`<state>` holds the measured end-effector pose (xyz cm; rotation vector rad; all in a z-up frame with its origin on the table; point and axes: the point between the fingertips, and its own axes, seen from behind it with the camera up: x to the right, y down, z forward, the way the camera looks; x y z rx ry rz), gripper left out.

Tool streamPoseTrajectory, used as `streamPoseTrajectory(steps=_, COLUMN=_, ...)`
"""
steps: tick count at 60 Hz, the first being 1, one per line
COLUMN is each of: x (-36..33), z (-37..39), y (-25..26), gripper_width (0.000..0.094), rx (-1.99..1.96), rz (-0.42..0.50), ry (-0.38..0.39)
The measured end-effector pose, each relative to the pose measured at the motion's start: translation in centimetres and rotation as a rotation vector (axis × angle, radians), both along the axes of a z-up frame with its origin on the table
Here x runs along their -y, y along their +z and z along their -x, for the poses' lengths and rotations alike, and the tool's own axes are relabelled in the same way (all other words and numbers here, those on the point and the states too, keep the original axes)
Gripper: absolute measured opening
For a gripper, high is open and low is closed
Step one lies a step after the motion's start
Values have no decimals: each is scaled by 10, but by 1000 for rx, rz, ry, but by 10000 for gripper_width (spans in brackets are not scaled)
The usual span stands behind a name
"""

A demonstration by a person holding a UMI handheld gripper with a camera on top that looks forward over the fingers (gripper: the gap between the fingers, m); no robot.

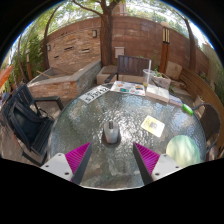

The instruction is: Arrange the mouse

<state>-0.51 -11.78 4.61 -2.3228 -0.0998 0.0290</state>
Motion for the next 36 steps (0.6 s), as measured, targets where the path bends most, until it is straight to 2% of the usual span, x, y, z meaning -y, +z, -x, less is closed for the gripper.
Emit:
streamPoseTrajectory(steps=11, x=-68, z=13, y=-46, gripper_width=825, rx=2, rz=8, ry=-9)
streamPoseTrajectory(steps=13, x=-75, z=13, y=-53, gripper_width=787, rx=4, rz=13, ry=-13)
streamPoseTrajectory(steps=20, x=-85, z=10, y=-68, gripper_width=550, rx=3, rz=29, ry=-26)
streamPoseTrajectory(steps=24, x=-89, z=10, y=-67, gripper_width=524, rx=7, rz=13, ry=-13)
streamPoseTrajectory(steps=32, x=-88, z=12, y=-64, gripper_width=399, rx=32, rz=4, ry=11)
streamPoseTrajectory(steps=36, x=-84, z=19, y=-60, gripper_width=374, rx=9, rz=16, ry=22)
